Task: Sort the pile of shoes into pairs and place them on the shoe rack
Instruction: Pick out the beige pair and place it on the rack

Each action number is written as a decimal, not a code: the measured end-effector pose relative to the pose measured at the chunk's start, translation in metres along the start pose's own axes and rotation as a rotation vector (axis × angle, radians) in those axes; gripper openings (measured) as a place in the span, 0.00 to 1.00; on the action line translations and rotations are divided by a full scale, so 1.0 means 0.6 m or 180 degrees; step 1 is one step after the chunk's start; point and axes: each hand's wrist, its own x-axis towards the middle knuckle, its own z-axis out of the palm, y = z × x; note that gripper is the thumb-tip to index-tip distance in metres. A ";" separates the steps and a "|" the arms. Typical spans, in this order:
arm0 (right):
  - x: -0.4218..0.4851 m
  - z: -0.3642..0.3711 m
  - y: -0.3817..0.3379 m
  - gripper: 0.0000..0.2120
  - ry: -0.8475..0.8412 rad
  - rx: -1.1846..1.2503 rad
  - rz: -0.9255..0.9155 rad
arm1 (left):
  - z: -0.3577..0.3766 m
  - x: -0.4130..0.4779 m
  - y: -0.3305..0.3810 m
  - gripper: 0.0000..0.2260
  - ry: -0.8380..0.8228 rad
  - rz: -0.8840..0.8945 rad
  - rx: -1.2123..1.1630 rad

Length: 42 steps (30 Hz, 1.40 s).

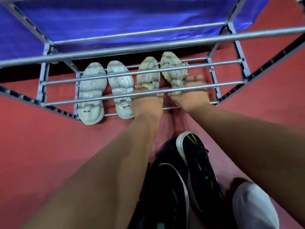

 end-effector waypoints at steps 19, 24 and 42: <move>-0.027 0.017 0.001 0.23 -0.0036 0.0440 -0.0034 | 0.016 -0.033 -0.037 0.38 -0.0353 0.0343 -0.0311; -0.033 0.023 0.006 0.22 0.0089 0.0535 -0.0032 | 0.044 -0.042 -0.043 0.42 0.0018 0.0368 -0.0634; -0.041 0.038 0.029 0.28 0.0241 0.1118 0.0195 | 0.048 -0.053 -0.035 0.41 0.0310 0.0480 -0.0676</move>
